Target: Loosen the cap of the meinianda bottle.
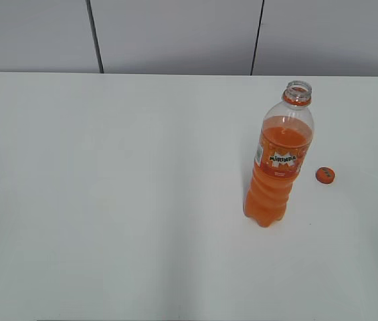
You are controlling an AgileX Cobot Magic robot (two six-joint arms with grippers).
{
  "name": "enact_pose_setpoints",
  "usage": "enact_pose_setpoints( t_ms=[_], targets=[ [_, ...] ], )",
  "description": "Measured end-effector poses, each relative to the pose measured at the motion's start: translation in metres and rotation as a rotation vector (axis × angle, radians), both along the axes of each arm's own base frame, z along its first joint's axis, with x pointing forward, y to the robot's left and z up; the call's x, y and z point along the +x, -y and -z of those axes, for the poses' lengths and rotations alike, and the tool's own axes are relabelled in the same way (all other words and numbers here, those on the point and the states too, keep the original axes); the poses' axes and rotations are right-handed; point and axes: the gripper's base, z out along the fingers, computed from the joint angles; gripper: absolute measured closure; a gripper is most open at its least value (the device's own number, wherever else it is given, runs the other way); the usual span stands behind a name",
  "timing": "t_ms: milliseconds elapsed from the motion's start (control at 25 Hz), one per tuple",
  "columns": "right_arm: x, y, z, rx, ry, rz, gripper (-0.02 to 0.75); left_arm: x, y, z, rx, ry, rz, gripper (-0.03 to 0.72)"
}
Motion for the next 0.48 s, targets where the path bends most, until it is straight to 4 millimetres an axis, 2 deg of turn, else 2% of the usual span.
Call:
enact_pose_setpoints(
  t_ms=[200, 480],
  targets=[
    [0.0000, -0.0001, 0.0000, 0.001, 0.000, -0.001, 0.182, -0.0003, 0.0009, 0.0000, 0.000, 0.000, -0.070, 0.188],
    [0.0000, -0.0001, 0.0000, 0.001, 0.000, -0.001, 0.182, -0.0003, 0.0010, 0.0000, 0.000, 0.000, -0.077, 0.188]
  ],
)
